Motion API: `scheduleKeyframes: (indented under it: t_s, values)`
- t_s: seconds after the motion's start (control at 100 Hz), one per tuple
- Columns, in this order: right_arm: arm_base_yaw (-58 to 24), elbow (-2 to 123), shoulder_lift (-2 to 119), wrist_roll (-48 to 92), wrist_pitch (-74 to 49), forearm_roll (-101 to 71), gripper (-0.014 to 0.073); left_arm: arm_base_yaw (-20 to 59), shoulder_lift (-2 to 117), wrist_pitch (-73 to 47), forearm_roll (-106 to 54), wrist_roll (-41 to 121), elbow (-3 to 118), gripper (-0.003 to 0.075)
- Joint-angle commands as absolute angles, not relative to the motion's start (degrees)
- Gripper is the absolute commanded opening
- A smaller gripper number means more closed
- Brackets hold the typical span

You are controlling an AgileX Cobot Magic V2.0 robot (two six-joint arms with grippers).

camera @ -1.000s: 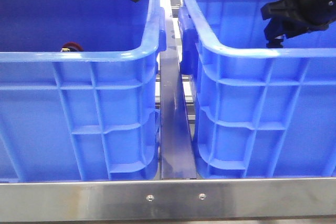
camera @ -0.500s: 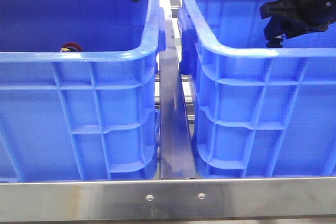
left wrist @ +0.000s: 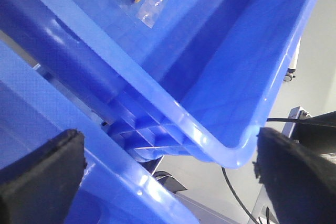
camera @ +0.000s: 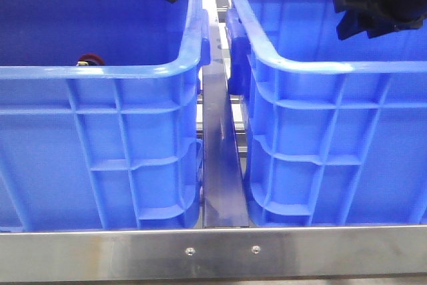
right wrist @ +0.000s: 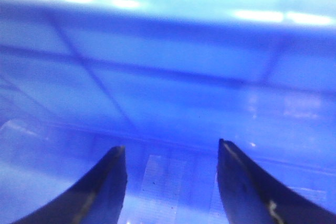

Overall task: Pick red and yellow buttons and place in box
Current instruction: 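Move the left gripper back down into the button bin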

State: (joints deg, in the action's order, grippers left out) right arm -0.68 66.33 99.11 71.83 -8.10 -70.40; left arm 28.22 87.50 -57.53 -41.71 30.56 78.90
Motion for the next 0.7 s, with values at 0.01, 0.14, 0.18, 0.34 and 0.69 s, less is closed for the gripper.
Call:
scheduleKeyframes:
  t_s: [0.01, 0.14, 0.18, 0.34, 0.69]
  values:
    - [-0.7, 67.8, 95.5, 72.3, -8.0, -70.9, 0.0421, 28.7, 85.6, -56.2, -44.7, 30.8, 80.4, 0.0619]
    - [-0.7, 67.8, 94.0, 72.3, -10.9, -70.9, 0.0421, 28.7, 85.6, -56.2, -44.7, 30.8, 80.4, 0.0619]
    - [-0.7, 67.8, 93.2, 72.3, -11.9, -70.9, 0.0421, 28.5, 85.6, -56.2, -44.4, 30.8, 80.4, 0.0619]
    - [-0.7, 67.6, 89.7, 72.3, -14.1, -70.9, 0.0421, 27.3, 85.6, -55.9, -36.5, 24.4, 81.7, 0.0619]
    - [-0.7, 67.0, 84.1, 72.3, -14.6, -70.9, 0.0421, 27.2, 85.5, -57.1, -9.9, -3.5, 84.9, 0.0618]
